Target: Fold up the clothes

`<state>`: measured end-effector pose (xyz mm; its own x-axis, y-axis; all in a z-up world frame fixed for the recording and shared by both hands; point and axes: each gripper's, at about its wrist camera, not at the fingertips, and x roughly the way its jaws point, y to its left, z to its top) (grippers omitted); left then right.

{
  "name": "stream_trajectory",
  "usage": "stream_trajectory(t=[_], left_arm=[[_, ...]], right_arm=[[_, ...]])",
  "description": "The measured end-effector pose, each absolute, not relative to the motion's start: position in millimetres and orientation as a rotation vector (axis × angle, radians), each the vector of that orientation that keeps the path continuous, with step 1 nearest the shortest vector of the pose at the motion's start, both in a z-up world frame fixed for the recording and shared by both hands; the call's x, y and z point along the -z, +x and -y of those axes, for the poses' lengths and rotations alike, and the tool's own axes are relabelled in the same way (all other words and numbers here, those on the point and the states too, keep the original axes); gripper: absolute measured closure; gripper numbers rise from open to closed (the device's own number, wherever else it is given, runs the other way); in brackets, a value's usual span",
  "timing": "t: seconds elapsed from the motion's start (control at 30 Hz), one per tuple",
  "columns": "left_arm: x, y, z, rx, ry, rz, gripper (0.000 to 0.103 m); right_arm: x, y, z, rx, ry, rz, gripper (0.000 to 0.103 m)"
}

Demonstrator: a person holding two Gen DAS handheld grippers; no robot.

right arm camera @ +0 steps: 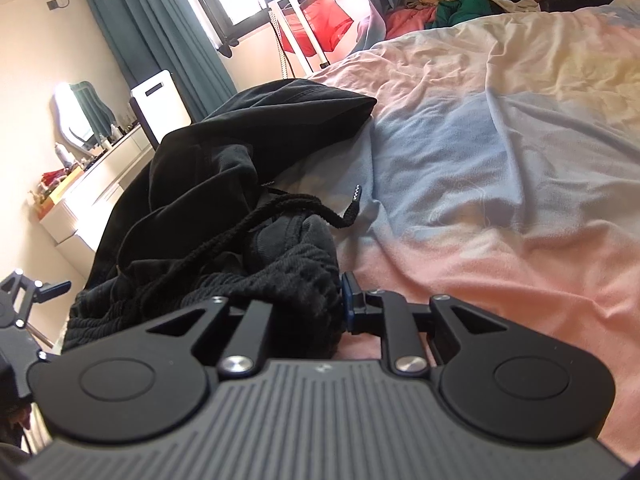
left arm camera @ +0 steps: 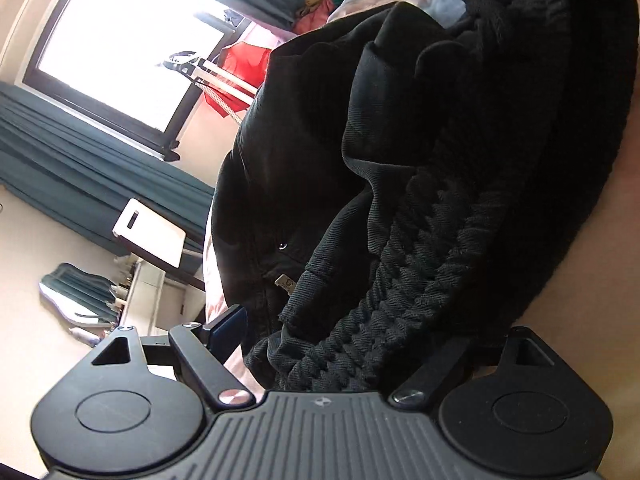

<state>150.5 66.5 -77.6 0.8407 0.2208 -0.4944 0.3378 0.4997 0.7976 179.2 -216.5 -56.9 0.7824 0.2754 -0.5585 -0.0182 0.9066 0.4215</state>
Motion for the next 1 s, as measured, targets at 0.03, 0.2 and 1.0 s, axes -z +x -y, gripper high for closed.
stream_trajectory(t=[0.03, 0.2, 1.0], left_arm=[[81, 155, -67, 0.053, 1.058, -0.579, 0.018], [83, 180, -84, -0.065, 0.956, -0.553, 0.031], [-32, 253, -235, -0.328, 0.093, -0.514, 0.078]], right_arm=[[57, 179, 217, -0.162, 0.414, -0.657, 0.081], [60, 180, 218, -0.144, 0.414, -0.660, 0.074], [51, 168, 102, -0.375, 0.209, -0.670, 0.089]])
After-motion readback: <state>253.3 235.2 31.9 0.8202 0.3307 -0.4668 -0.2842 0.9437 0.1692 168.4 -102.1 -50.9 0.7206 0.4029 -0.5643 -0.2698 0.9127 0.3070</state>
